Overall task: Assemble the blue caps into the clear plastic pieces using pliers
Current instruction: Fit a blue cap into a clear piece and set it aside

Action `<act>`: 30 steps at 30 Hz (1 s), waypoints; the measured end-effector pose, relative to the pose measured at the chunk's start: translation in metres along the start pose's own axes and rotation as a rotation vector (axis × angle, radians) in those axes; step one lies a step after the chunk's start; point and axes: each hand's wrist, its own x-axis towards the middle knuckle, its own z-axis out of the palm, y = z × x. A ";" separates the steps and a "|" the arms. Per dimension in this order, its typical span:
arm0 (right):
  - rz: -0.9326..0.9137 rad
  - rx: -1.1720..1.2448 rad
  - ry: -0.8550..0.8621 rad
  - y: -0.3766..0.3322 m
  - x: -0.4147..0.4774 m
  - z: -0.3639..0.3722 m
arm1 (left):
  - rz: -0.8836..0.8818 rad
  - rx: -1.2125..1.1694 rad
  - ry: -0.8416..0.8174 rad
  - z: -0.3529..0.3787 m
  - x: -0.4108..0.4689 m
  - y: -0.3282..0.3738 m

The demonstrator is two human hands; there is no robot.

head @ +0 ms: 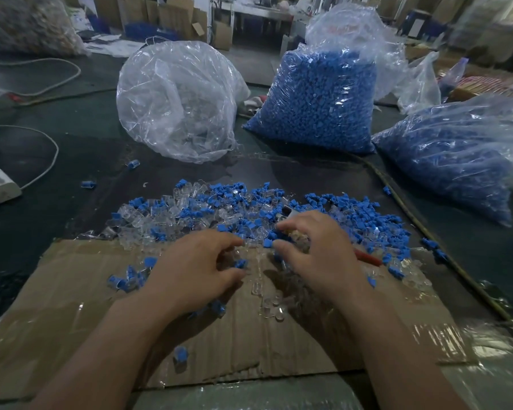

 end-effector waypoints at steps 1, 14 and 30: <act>-0.045 -0.008 -0.037 -0.004 0.000 0.004 | 0.016 -0.008 -0.007 0.001 0.000 0.001; -0.184 -0.140 -0.270 -0.021 -0.001 0.015 | -0.043 -0.093 0.174 0.002 0.002 -0.001; -0.101 -0.072 -0.240 -0.021 -0.002 0.015 | 0.010 0.023 0.058 0.002 0.000 0.006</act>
